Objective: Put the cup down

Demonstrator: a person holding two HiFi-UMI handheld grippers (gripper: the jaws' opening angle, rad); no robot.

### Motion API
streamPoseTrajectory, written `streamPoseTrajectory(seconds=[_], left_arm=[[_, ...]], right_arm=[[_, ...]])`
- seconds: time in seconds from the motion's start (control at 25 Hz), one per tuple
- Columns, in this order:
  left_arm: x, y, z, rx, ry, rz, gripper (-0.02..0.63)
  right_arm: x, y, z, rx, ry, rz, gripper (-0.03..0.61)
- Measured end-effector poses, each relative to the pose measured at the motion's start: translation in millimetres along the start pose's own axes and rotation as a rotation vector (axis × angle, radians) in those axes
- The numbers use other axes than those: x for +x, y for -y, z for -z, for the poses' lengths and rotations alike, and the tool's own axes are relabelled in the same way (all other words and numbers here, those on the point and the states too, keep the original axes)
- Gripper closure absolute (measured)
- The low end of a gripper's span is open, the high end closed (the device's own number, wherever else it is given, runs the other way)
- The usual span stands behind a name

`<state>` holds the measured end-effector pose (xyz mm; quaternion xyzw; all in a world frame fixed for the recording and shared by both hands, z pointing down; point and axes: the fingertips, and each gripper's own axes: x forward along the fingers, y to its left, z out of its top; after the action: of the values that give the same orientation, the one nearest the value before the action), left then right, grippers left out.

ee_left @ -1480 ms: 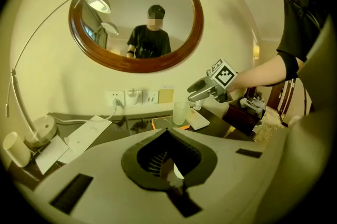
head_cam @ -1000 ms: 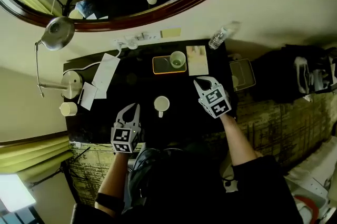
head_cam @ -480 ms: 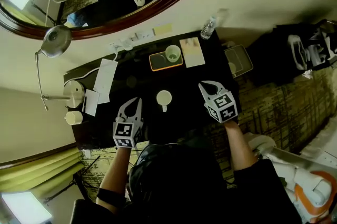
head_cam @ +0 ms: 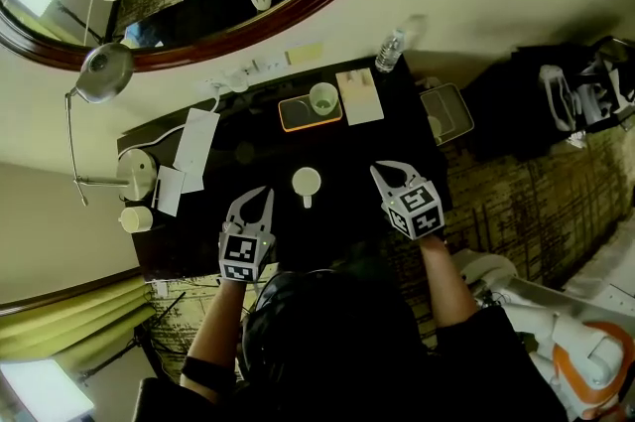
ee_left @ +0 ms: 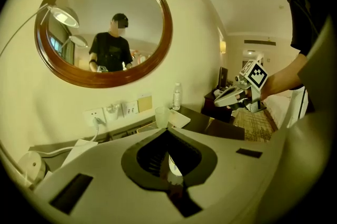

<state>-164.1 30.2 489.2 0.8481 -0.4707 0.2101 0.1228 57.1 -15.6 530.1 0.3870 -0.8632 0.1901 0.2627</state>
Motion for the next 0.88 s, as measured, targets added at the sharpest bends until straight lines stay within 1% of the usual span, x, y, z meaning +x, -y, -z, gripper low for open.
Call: streamPoseTrajectory(seconds=[0.04, 0.08, 0.16, 0.2, 0.28, 0.48, 0.6, 0.72, 0.88], left_arm=[[3.6, 2.3, 4.4, 0.017, -0.006, 0.015, 0.608], [6.9, 5.5, 7.6, 0.021, -0.018, 0.028, 0.55], [12.0, 13.1, 10.6, -0.007, -0.065, 0.039, 0.499], [14.2, 16.1, 10.8, -0.027, -0.095, 0.037, 0.447], [21.0, 21.2, 14.1, -0.048, -0.15, 0.044, 0.399], [48.4, 40.9, 38.1, -0.037, -0.266, 0.153, 0.203], [66.5, 52.2, 53.5, -0.034, -0.351, 0.205, 0.12], [85.4, 58.9, 69.7, -0.028, -0.435, 0.232, 0.103], [104.8, 65.9, 85.9, -0.001, -0.524, 0.248, 0.103]], right_arm=[[0.0, -0.1, 0.9, -0.001, -0.004, -0.004, 0.58], [-0.3, 0.1, 2.4, -0.003, -0.008, -0.007, 0.58], [-1.4, 1.6, 5.5, -0.005, -0.014, -0.009, 0.58], [-2.0, 2.5, 6.7, -0.004, -0.016, -0.01, 0.58], [-3.7, 4.5, 9.7, 0.0, -0.021, -0.012, 0.58], [-9.4, 11.0, 22.0, 0.01, -0.033, -0.005, 0.58], [-10.1, 16.7, 29.5, 0.024, -0.033, 0.004, 0.58], [-12.0, 19.2, 41.8, 0.049, -0.045, 0.011, 0.58], [-15.5, 18.1, 58.4, 0.079, -0.054, 0.019, 0.58]])
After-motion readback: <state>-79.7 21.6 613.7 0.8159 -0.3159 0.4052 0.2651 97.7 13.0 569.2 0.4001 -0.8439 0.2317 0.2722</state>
